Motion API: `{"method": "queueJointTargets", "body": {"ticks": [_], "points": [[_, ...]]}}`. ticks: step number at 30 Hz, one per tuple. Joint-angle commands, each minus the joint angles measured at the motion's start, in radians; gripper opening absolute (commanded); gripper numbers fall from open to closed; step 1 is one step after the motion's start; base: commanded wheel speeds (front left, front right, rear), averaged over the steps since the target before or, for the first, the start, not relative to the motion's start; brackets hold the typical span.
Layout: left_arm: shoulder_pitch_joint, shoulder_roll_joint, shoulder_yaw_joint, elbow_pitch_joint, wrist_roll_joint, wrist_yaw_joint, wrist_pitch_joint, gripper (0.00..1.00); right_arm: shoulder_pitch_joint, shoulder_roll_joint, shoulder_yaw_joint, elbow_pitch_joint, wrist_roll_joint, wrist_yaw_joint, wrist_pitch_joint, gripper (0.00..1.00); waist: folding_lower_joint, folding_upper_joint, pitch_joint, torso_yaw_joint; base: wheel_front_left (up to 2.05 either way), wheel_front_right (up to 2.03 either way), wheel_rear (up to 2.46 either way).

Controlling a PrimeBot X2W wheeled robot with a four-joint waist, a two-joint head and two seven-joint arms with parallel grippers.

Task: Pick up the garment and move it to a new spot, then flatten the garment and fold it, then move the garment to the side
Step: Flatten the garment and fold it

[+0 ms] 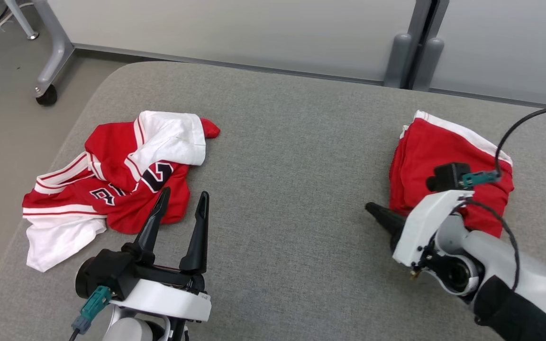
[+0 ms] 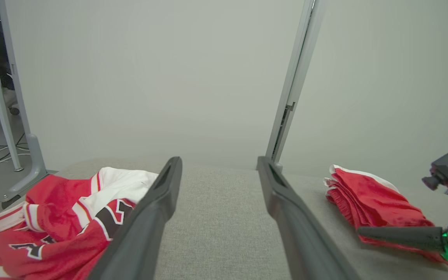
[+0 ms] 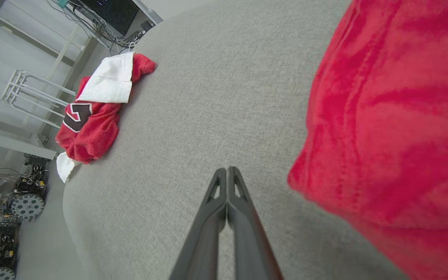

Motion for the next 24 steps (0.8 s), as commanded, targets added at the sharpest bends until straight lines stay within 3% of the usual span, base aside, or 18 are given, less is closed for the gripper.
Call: {"method": "queueJointTargets", "body": {"ticks": [1,6,11,13,14,15,20,24], "points": [[0.006,0.003,0.006,0.0,0.003,-0.002,-0.001,1.0,0.004,0.012,0.006,-0.018,-0.01,0.001,-0.016,0.0,0.0,-0.0001,-0.014,-0.02,0.0,0.0,0.0],[0.013,0.003,0.019,-0.003,0.01,0.001,-0.001,1.0,-0.008,0.015,0.011,-0.068,-0.03,0.0,-0.074,0.0,0.0,-0.0001,-0.034,-0.058,0.0,0.0,0.0],[0.031,0.003,0.04,-0.008,0.02,0.003,-0.001,1.0,-0.02,-0.037,0.0,-0.117,-0.074,0.0,-0.178,0.0,0.0,-0.0001,-0.066,-0.112,0.0,0.0,0.0],[0.037,0.003,0.051,-0.01,0.026,0.002,-0.001,1.0,-0.022,-0.066,-0.007,-0.131,-0.093,0.0,-0.219,0.33,0.0,-0.0001,-0.079,-0.136,0.0,0.0,0.0],[0.041,0.003,0.057,-0.012,0.028,0.003,-0.001,1.0,-0.024,-0.081,-0.011,-0.135,-0.108,0.0,-0.242,0.44,0.0,-0.0001,-0.086,-0.148,0.0,0.0,0.0],[0.045,0.003,0.064,-0.014,0.031,0.004,-0.001,1.0,-0.026,-0.094,-0.018,-0.138,-0.124,0.0,-0.261,1.0,0.0,-0.0001,-0.092,-0.16,0.0,0.0,0.0],[0.065,0.007,0.1,-0.027,0.047,0.004,-0.002,1.0,-0.011,-0.151,-0.098,-0.137,-0.229,0.0,-0.323,1.0,0.0,-0.0001,-0.118,-0.215,0.0,0.0,0.0],[0.079,0.008,0.13,-0.039,0.049,0.001,-0.001,1.0,0.065,-0.162,-0.291,-0.161,-0.356,0.0,-0.327,1.0,0.0,-0.0001,-0.125,-0.246,0.0,0.0,0.0]]}}
